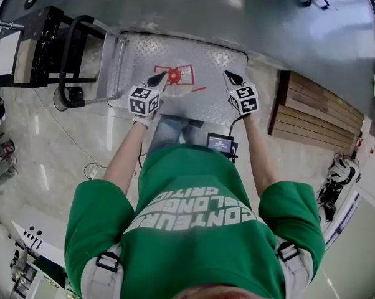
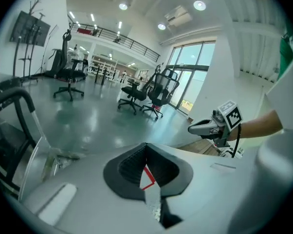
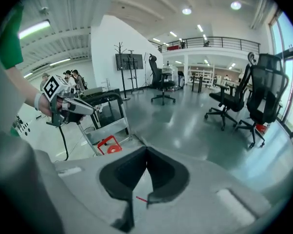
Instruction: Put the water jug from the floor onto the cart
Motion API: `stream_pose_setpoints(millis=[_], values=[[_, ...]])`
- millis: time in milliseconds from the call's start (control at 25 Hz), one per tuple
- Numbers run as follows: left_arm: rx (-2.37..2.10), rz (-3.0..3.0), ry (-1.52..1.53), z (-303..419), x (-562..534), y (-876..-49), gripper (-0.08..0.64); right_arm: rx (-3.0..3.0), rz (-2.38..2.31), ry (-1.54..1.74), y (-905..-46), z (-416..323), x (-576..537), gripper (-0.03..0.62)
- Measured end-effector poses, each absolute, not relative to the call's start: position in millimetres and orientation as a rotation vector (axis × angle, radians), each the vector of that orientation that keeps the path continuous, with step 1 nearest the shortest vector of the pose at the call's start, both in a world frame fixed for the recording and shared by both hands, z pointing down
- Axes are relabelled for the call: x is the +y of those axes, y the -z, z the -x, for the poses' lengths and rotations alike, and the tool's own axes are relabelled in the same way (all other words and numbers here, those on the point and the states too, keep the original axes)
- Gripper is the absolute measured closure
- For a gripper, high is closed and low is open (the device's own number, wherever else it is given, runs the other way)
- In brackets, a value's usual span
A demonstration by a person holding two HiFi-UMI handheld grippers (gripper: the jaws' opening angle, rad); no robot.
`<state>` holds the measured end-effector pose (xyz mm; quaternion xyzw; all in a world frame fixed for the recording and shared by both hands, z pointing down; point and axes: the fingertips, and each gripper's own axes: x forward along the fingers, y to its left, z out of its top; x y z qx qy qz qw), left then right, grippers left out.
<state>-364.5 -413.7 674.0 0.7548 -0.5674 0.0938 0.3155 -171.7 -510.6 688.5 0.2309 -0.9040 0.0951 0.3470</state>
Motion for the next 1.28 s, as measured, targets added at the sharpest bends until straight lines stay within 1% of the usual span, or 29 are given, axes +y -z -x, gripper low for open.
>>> stream_pose_setpoints(millis=[360,640,960,1280], values=[[-1.564,-2.193,-0.158,301,-404,-573,0.545,-2.585,-0.578,-0.062,-569,141,-502,0.598],[-1.638,-2.241,-0.023,277,-396,-506,0.546,-2.703,-0.544,0.04,-497,126,-487,0.598],[-1.589,-2.328,0.008,246,-375,-471,0.546,-2.752,-0.49,0.041,-475,125,-448,0.598],[-1.539,-2.381,0.035,246,-373,-457,0.546,-2.763,-0.494,0.026,-468,133,-422,0.598]])
